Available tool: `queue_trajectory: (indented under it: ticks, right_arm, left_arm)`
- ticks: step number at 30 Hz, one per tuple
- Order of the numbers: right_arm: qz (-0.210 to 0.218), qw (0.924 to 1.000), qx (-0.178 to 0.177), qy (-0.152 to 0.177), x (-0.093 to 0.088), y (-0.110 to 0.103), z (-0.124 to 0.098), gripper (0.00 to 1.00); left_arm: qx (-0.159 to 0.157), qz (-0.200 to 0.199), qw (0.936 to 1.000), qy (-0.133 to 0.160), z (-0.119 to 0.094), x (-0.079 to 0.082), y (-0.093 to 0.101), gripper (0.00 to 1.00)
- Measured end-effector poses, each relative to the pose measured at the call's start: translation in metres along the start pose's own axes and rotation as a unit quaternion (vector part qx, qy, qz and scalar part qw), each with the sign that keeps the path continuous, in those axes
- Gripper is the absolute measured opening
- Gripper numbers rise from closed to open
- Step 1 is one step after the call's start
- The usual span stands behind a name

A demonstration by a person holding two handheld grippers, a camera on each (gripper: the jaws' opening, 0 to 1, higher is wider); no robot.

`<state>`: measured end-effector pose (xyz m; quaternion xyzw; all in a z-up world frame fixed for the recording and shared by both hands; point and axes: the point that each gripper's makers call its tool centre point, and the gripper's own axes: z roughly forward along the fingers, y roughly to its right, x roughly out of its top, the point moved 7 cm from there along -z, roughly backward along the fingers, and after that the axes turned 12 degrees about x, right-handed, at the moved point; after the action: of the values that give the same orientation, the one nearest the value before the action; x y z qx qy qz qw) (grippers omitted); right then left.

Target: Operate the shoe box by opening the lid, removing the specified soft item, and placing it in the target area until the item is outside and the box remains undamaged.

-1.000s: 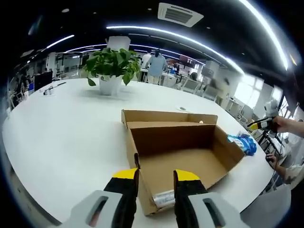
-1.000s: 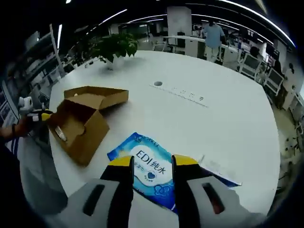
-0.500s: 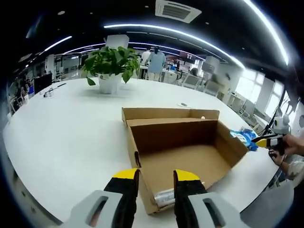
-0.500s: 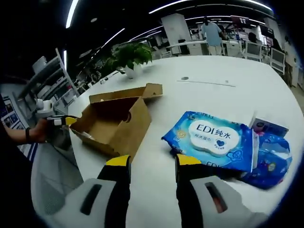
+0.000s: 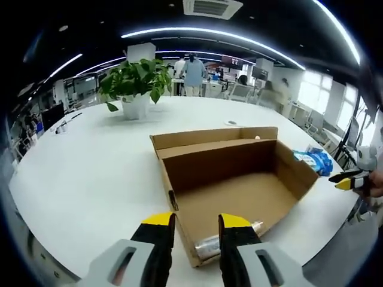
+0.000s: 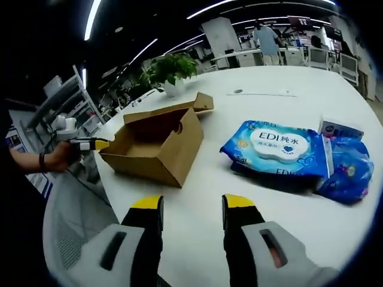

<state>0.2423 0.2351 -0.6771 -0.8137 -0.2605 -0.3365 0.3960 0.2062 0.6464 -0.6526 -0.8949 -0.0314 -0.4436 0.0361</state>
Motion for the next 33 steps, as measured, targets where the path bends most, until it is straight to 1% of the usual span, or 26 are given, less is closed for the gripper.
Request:
queue_trajectory:
  ticks: [5, 8, 12, 14, 16, 17, 19, 21, 22, 24, 25, 27, 28, 30, 31, 32, 33]
  right_arm:
    - [0.009, 1.0000, 0.002, 0.002, -0.012, -0.006, 0.000, 0.37]
    - [0.016, 0.9998, 0.005, 0.009, -0.016, -0.008, 0.001, 0.37]
    - [0.017, 0.9998, 0.008, 0.010, -0.019, -0.011, 0.003, 0.37]
    - [0.016, 0.9998, 0.009, 0.009, -0.020, -0.013, 0.004, 0.37]
    - [0.015, 0.9998, 0.010, 0.006, -0.020, -0.015, 0.004, 0.37]
    - [0.014, 0.9998, 0.009, 0.006, -0.021, -0.016, 0.004, 0.38]
    - [0.016, 0.9998, 0.010, 0.009, -0.022, -0.017, 0.004, 0.38]
    - [0.016, 0.9998, 0.010, 0.010, -0.024, -0.020, 0.004, 0.38]
    - [0.016, 0.9998, 0.012, 0.009, -0.026, -0.022, 0.004, 0.37]
    - [0.017, 0.9997, 0.017, 0.004, -0.030, -0.025, 0.005, 0.37]
    - [0.016, 0.9997, 0.018, 0.001, -0.032, -0.027, 0.006, 0.38]
    - [0.013, 0.9997, 0.021, -0.008, -0.037, -0.030, 0.006, 0.38]
    - [0.013, 0.9996, 0.022, -0.009, -0.038, -0.032, 0.006, 0.38]
    - [0.014, 0.9996, 0.022, -0.008, -0.039, -0.033, 0.006, 0.38]
    - [0.015, 0.9996, 0.022, -0.008, -0.040, -0.034, 0.006, 0.38]
    - [0.015, 0.9996, 0.022, -0.008, -0.040, -0.034, 0.006, 0.38]
    - [0.015, 0.9996, 0.021, -0.008, -0.040, -0.034, 0.005, 0.38]
  left_arm:
    - [-0.002, 0.016, 0.9999, -0.004, -0.003, 0.004, 0.002, 0.30]
    - [-0.002, 0.050, 0.9987, -0.005, -0.006, 0.009, 0.002, 0.29]
    - [-0.011, 0.071, 0.9974, 0.000, -0.008, 0.016, 0.004, 0.29]
    - [-0.018, 0.082, 0.9964, 0.001, -0.006, 0.019, 0.005, 0.29]
    - [-0.034, 0.094, 0.9950, -0.008, -0.003, 0.019, 0.008, 0.29]
    - [-0.036, 0.100, 0.9943, -0.006, -0.001, 0.021, 0.009, 0.29]
    - [-0.057, 0.114, 0.9918, -0.010, 0.002, 0.023, 0.013, 0.29]
    - [-0.100, 0.132, 0.9858, -0.029, 0.004, 0.024, 0.021, 0.29]
    - [-0.109, 0.142, 0.9833, -0.033, 0.005, 0.025, 0.023, 0.29]
    - [-0.120, 0.174, 0.9769, -0.030, 0.007, 0.029, 0.027, 0.29]
    - [-0.130, 0.192, 0.9723, -0.032, 0.008, 0.031, 0.030, 0.29]
    - [-0.140, 0.207, 0.9677, -0.030, 0.010, 0.036, 0.033, 0.29]
    - [-0.153, 0.217, 0.9633, -0.036, 0.012, 0.038, 0.035, 0.29]
    - [-0.161, 0.233, 0.9584, -0.035, 0.015, 0.041, 0.036, 0.29]
    - [-0.173, 0.254, 0.9505, -0.046, 0.018, 0.041, 0.037, 0.29]
    - [-0.182, 0.267, 0.9448, -0.054, 0.020, 0.040, 0.038, 0.29]
    - [-0.191, 0.294, 0.9346, -0.061, 0.023, 0.038, 0.039, 0.29]
